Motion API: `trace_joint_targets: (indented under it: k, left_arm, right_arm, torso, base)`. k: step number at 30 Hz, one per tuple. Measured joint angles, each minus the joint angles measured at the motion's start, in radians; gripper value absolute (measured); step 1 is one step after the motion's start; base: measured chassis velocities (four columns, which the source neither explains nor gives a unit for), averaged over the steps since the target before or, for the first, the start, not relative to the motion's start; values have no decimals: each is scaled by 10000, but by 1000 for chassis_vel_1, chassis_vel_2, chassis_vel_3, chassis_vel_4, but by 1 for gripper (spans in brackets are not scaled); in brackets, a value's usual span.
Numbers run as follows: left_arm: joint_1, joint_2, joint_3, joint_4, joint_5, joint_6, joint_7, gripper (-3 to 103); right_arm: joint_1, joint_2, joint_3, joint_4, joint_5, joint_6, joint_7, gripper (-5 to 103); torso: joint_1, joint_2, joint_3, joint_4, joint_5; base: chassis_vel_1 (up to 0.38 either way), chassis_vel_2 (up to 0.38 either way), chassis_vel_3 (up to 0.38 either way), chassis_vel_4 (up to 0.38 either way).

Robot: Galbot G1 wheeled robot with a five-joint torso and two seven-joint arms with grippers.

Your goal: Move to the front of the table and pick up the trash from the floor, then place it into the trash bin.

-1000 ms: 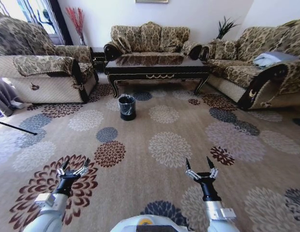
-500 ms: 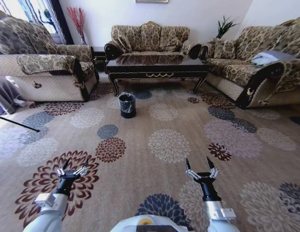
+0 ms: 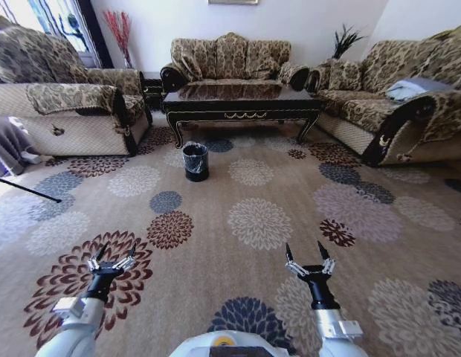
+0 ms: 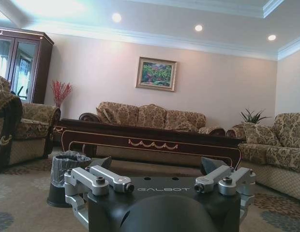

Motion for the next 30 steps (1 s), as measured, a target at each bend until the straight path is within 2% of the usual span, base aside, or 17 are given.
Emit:
trace_joint_targets:
  k: [26,30]
  left_arm:
    - [0,0,0,0,0,0,0,100]
    - [0,0,0,0,0,0,0,100]
  right_arm:
    - [0,0,0,0,0,0,0,100]
    - [0,0,0,0,0,0,0,100]
  torso:
    - [0,1,1,0,0]
    - [1,114,111,0,0]
  base:
    - [6,-6,-4,5]
    - [0,0,0,0]
